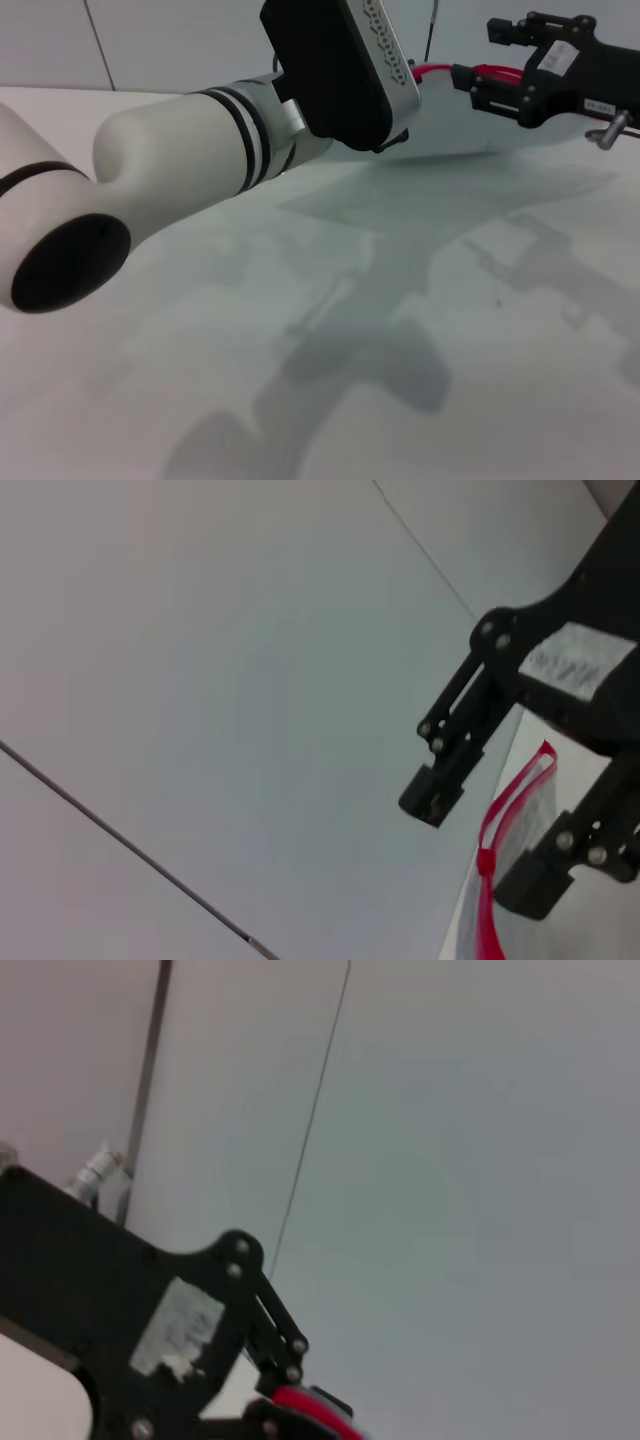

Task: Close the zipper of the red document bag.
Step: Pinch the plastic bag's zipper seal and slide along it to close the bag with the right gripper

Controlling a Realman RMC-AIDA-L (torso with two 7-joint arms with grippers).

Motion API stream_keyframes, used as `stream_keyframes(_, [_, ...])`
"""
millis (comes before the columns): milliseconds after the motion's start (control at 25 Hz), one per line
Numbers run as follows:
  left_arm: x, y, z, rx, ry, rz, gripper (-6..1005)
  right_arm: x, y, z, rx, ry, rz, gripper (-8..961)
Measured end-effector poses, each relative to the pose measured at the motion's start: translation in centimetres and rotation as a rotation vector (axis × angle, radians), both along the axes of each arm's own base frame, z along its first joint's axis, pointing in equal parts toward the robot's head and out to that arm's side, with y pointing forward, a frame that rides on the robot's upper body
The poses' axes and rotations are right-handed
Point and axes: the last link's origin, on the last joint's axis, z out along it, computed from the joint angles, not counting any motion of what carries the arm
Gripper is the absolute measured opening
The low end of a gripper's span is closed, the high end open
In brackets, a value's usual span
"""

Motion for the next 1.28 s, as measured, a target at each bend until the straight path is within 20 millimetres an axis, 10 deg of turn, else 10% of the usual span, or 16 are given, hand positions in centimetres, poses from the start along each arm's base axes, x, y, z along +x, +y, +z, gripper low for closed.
stream_keyframes(1280, [-0.4,0.0,-0.1,-0.002,0.013,0.003,60,-0.5,-0.1,0.1,0.071,-0.276,0.156,631])
